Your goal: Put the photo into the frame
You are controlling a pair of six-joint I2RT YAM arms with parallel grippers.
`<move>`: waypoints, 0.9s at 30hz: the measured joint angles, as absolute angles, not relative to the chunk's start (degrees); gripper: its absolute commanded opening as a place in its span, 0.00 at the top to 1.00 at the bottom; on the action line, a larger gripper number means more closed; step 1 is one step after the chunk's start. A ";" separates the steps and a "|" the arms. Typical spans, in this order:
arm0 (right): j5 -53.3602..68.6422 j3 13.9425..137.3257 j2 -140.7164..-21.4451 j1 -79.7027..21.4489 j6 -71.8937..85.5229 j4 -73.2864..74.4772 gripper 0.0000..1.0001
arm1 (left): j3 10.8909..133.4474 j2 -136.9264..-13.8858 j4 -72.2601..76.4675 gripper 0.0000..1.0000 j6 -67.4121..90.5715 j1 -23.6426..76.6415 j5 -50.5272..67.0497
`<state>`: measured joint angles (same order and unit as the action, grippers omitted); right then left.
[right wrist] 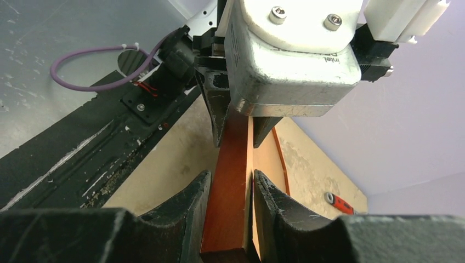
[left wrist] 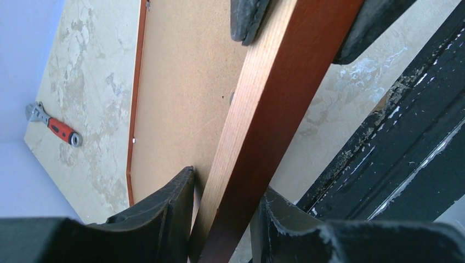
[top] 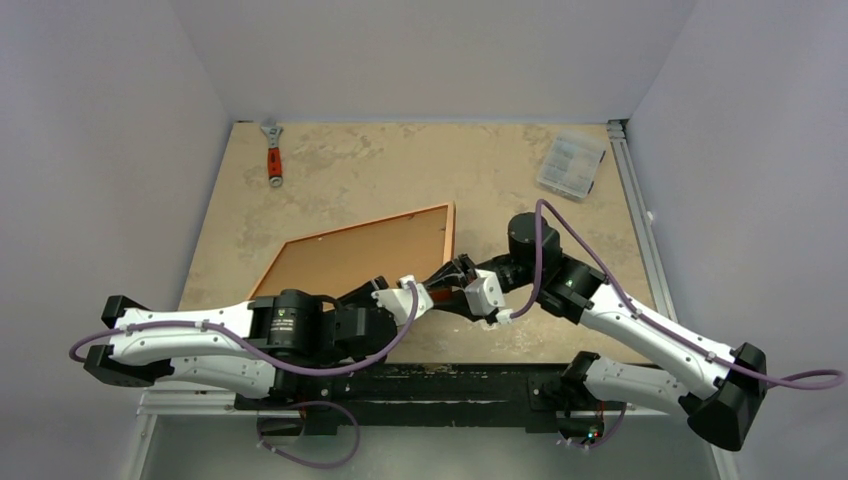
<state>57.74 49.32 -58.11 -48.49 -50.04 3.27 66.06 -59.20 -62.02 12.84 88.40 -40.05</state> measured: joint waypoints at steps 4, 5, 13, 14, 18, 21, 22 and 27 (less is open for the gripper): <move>57.30 49.91 -57.87 -48.47 -47.75 2.76 1.00 | 67.79 -59.61 -62.94 0.55 12.82 88.25 -39.97; 57.08 50.04 -57.69 -48.49 -46.83 2.48 1.00 | 68.34 -59.66 -63.09 0.49 13.06 88.23 -39.90; 53.30 50.81 -57.39 -48.73 -39.16 0.80 1.00 | 71.48 -54.78 -46.65 0.06 17.28 88.44 -34.11; 52.73 50.83 -57.39 -48.73 -37.56 0.05 1.00 | 71.61 -53.52 -44.31 0.03 17.06 88.53 -33.63; 49.10 51.79 -57.87 -48.69 -29.69 -2.48 1.00 | 71.55 -49.34 -37.28 0.00 16.51 88.55 -33.08; 45.84 54.26 -59.24 -48.51 -23.35 -2.96 1.00 | 70.26 -47.03 -31.75 0.00 16.47 88.58 -32.67; 44.82 55.24 -59.81 -48.31 -21.32 -2.90 1.00 | 69.45 -46.11 -30.24 0.00 16.62 88.58 -32.64; 41.74 60.34 -63.94 -44.45 -8.21 -2.72 1.00 | 64.45 -42.89 -25.96 0.00 18.81 88.58 -32.80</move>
